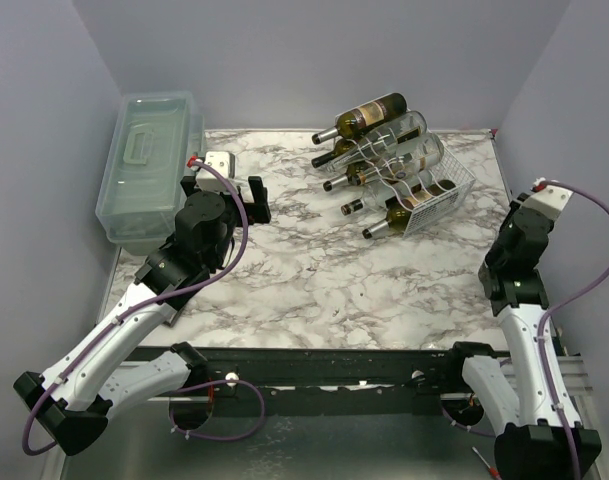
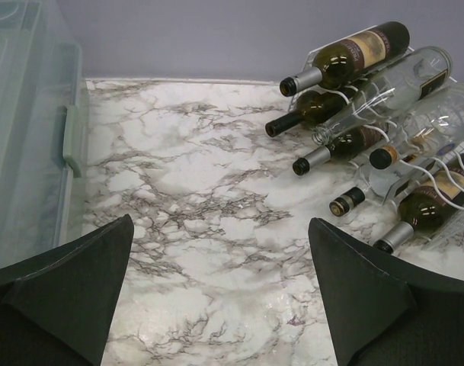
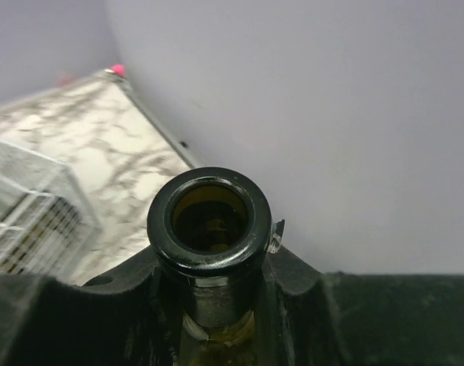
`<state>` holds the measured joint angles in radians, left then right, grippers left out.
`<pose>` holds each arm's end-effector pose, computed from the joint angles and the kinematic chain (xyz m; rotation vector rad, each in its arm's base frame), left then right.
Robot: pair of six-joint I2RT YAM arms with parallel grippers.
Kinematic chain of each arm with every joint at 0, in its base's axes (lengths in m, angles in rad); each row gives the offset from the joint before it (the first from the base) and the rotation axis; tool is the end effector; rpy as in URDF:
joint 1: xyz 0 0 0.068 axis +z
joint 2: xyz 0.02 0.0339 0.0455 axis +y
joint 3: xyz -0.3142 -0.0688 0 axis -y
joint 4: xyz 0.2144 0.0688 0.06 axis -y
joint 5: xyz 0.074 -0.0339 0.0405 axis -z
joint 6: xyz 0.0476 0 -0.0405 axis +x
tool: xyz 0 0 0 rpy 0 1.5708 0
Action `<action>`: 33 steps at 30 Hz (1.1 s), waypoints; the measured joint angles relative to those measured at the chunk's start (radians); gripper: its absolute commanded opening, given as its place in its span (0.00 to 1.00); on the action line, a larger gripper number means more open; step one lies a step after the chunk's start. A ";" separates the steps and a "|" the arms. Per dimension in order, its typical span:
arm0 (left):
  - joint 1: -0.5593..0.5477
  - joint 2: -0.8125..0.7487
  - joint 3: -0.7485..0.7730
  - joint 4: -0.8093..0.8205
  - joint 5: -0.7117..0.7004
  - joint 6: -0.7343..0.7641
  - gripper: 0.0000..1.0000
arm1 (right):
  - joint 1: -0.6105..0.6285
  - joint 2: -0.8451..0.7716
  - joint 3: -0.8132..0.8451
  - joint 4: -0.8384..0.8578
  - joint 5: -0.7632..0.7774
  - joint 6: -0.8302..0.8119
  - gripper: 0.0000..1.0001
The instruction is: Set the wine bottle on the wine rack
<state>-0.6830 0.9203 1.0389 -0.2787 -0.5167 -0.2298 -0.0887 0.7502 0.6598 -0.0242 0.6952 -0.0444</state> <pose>0.1308 -0.0761 0.4301 0.0091 1.7152 -0.2310 0.1157 -0.0409 0.3555 0.5597 1.6100 -0.6825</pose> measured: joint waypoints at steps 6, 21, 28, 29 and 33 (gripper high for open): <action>0.000 0.000 0.000 0.000 -0.015 0.007 0.99 | 0.048 0.029 0.095 0.024 -0.241 -0.116 0.01; 0.000 0.000 0.000 0.000 -0.034 0.011 0.99 | 0.273 0.210 0.320 0.003 -0.732 -0.596 0.01; 0.000 0.003 0.000 0.000 -0.038 0.014 0.99 | 0.304 0.319 0.455 -0.052 -0.855 -0.811 0.01; 0.000 0.004 0.000 0.001 -0.041 0.015 0.99 | 0.310 0.339 0.472 -0.058 -0.862 -0.845 0.00; 0.001 0.009 0.000 0.001 -0.051 0.021 0.99 | 0.333 0.416 0.515 -0.092 -0.892 -0.965 0.01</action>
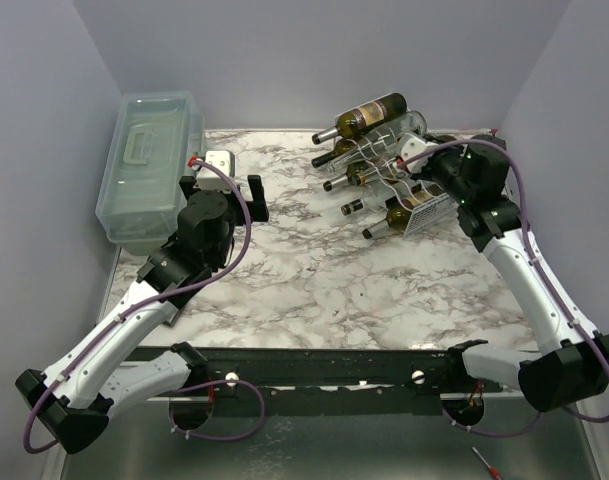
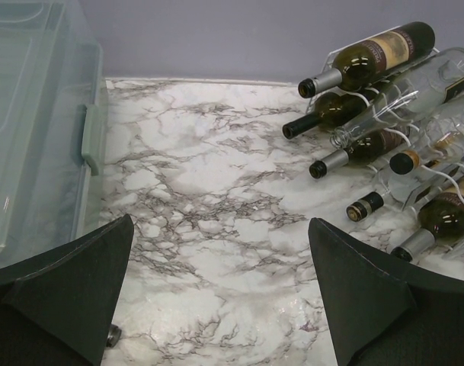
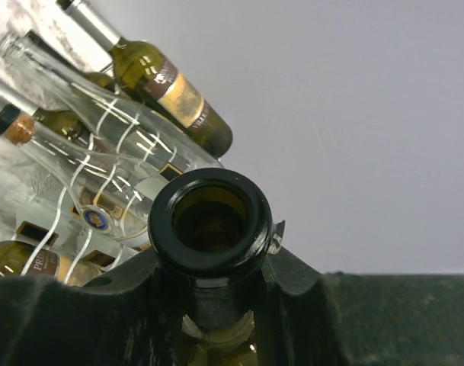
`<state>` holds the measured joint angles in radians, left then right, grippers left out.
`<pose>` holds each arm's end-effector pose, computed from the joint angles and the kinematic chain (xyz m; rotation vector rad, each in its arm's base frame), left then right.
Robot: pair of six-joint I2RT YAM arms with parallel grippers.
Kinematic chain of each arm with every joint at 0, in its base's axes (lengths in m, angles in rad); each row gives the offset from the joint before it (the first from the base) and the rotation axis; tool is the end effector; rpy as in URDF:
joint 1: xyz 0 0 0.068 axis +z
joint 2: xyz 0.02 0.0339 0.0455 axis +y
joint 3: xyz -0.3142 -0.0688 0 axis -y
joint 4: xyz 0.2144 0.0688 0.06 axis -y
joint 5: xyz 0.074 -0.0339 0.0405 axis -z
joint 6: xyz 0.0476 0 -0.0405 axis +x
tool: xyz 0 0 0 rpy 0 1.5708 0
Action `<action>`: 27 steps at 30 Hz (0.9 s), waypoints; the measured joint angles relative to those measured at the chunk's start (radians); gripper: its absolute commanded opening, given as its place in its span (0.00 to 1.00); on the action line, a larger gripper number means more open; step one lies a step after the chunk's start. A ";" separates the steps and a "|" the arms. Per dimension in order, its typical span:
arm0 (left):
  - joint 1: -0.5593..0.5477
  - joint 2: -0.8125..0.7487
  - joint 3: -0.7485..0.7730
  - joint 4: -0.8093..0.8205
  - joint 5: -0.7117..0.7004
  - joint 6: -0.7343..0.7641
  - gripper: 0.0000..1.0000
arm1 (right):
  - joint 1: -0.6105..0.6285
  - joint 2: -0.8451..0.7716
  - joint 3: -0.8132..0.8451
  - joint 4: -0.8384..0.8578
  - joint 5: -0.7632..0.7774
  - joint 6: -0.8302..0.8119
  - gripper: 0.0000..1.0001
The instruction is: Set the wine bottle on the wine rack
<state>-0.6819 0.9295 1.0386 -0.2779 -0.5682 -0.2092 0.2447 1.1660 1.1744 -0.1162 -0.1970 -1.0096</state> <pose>0.1335 -0.0754 0.4291 -0.0091 1.7157 -0.1670 0.2210 0.0648 0.4511 -1.1108 1.2777 -0.4103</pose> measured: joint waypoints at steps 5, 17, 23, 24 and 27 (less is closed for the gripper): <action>0.000 0.006 0.000 0.000 -0.003 0.006 0.99 | 0.055 0.093 0.019 -0.041 -0.005 -0.137 0.01; 0.006 0.006 0.000 0.000 -0.009 0.012 0.99 | 0.170 0.167 0.004 -0.116 0.071 -0.324 0.01; 0.006 0.005 0.000 0.000 -0.009 0.012 0.99 | 0.172 0.190 -0.021 -0.114 0.116 -0.357 0.01; 0.006 0.005 0.000 0.001 -0.009 0.012 0.99 | 0.172 0.193 -0.029 -0.113 0.121 -0.360 0.01; 0.006 0.005 0.000 0.001 -0.009 0.012 0.99 | 0.172 0.199 -0.057 -0.105 0.133 -0.367 0.01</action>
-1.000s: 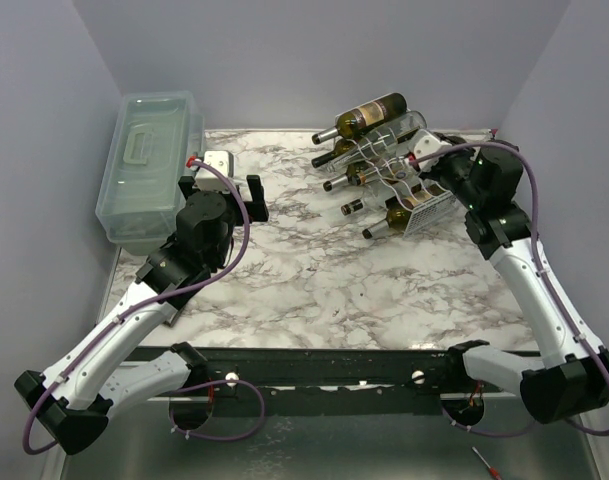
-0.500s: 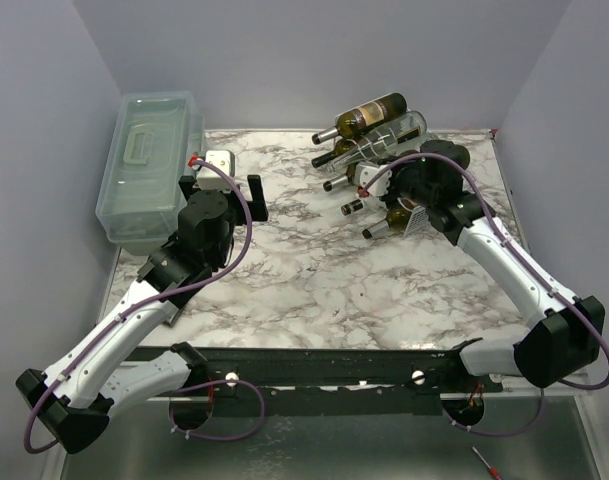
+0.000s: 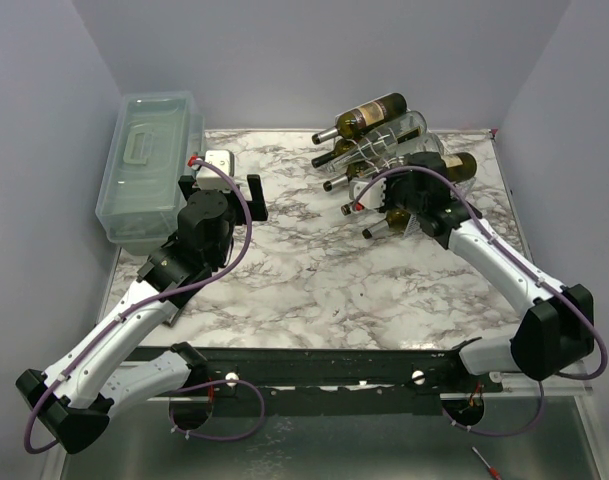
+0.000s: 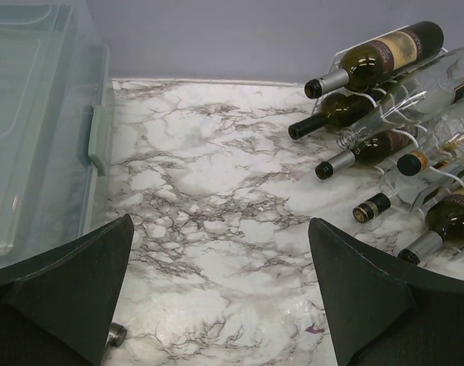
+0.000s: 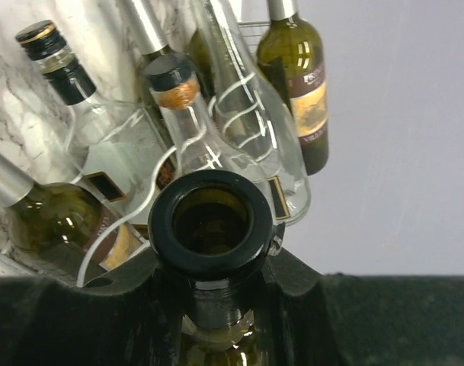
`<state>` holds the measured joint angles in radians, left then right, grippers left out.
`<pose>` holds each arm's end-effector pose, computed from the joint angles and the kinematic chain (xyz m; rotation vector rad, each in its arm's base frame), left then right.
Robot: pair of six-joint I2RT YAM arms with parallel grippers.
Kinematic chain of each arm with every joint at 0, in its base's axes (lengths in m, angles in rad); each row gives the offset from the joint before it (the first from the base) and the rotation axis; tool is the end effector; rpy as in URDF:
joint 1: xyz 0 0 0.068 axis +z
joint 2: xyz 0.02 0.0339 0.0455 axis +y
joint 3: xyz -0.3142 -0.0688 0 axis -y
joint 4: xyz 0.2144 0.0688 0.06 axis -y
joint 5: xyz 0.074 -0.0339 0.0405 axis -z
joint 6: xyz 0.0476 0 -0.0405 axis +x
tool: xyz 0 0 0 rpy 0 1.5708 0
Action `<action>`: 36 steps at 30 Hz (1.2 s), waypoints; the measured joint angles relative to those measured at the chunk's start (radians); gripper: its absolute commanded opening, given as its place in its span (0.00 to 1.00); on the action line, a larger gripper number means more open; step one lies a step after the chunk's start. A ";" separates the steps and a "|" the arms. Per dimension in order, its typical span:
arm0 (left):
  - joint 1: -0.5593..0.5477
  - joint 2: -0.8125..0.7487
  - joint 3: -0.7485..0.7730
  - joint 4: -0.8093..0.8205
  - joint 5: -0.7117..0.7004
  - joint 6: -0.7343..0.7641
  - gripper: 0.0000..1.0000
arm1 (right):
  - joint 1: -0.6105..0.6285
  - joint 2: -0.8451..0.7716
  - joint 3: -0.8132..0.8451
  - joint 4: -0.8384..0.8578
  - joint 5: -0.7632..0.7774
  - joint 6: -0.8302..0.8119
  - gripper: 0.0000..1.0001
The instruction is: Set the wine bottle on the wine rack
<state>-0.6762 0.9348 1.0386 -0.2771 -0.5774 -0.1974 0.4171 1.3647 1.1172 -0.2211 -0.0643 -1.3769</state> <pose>0.1353 -0.0752 0.4285 -0.0088 1.7179 -0.1439 0.2609 0.1189 0.3718 -1.6513 1.2659 -0.5310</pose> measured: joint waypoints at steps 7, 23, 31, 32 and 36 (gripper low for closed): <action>0.000 0.000 0.000 0.000 0.000 0.000 0.99 | 0.001 0.045 -0.046 0.051 0.017 -0.023 0.01; 0.000 -0.002 0.000 0.000 0.000 0.000 0.99 | 0.001 0.127 -0.154 0.242 0.068 -0.105 0.07; 0.000 -0.011 0.000 0.000 -0.001 0.000 0.99 | 0.004 0.127 -0.209 0.317 0.071 -0.126 0.50; 0.000 -0.013 0.000 0.000 -0.001 0.000 0.99 | 0.003 0.127 -0.219 0.328 0.070 -0.127 0.52; 0.000 -0.016 0.000 0.000 -0.003 0.000 0.99 | 0.003 0.127 -0.253 0.341 0.069 -0.128 0.53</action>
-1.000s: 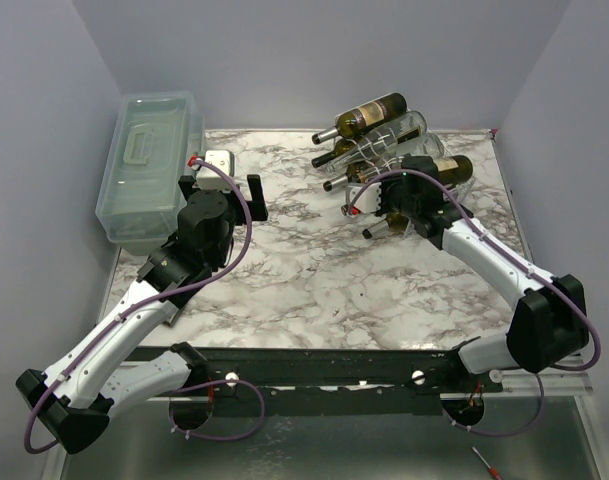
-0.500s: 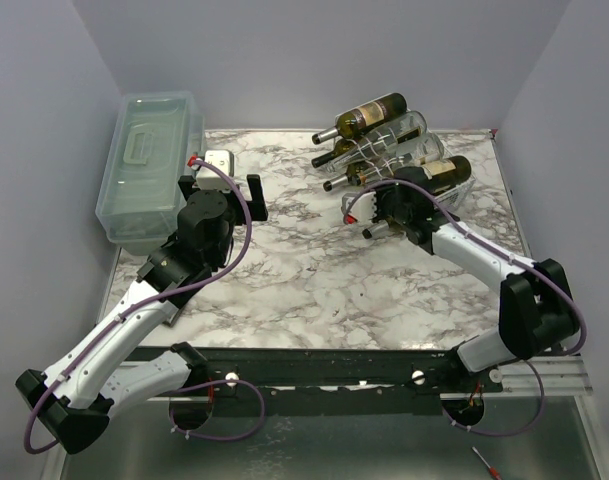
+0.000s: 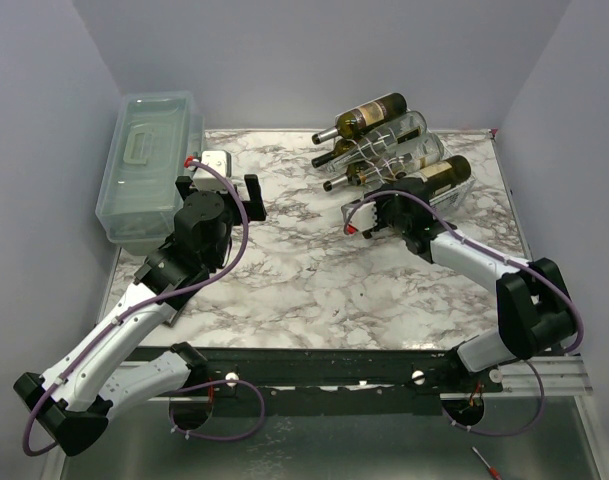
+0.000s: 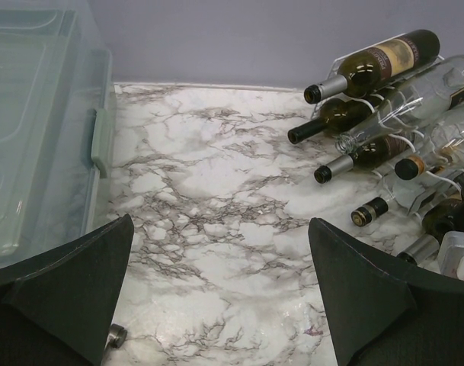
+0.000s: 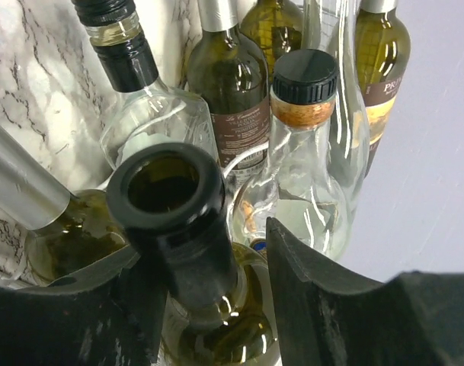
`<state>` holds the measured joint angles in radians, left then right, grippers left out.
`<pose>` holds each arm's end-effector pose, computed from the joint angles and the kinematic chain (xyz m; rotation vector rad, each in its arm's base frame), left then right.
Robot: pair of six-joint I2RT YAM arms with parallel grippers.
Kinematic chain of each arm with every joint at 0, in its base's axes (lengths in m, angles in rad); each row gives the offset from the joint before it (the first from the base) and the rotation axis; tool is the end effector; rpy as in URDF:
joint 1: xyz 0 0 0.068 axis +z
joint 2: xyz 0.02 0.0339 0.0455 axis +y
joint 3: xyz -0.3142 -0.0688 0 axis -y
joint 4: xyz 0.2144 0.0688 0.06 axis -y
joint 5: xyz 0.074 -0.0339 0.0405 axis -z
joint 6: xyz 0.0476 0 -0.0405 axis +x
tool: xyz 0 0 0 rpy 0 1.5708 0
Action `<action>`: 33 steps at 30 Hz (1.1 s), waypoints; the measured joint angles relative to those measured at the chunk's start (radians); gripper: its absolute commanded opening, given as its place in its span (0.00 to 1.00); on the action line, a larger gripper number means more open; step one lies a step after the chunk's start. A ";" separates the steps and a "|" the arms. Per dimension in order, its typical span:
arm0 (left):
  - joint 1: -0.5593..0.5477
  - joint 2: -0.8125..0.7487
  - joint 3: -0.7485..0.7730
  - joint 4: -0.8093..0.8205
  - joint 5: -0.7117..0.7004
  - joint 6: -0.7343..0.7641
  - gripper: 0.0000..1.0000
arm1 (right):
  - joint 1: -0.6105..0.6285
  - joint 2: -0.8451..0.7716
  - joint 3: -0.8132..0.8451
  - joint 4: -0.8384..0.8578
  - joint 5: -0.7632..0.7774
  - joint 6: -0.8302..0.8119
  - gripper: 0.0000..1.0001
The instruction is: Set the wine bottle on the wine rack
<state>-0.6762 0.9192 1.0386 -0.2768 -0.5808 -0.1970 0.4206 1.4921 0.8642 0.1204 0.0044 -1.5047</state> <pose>0.1314 -0.0720 0.4306 -0.0174 1.7044 -0.1490 0.2834 0.1265 0.2902 -1.7608 1.2292 -0.6556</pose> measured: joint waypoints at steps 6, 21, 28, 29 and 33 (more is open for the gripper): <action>0.000 0.000 0.000 0.000 -0.003 0.000 0.99 | 0.000 0.000 0.000 -0.001 -0.018 0.004 0.66; 0.000 -0.001 0.000 0.000 -0.007 0.000 0.99 | 0.062 -0.170 -0.003 -0.115 -0.086 0.149 1.00; 0.003 -0.001 0.000 0.001 -0.008 0.000 0.99 | 0.078 -0.410 -0.021 -0.102 -0.158 0.409 1.00; 0.006 -0.001 0.000 0.001 -0.008 0.000 0.99 | 0.078 -0.444 -0.021 -0.093 -0.161 0.453 1.00; 0.008 0.003 0.000 0.002 -0.008 -0.001 0.99 | 0.078 -0.507 -0.020 -0.059 -0.159 0.642 1.00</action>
<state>-0.6685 0.9222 1.0386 -0.2745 -0.5888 -0.1978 0.4988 0.9855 0.8444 0.0616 -0.1551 -0.8631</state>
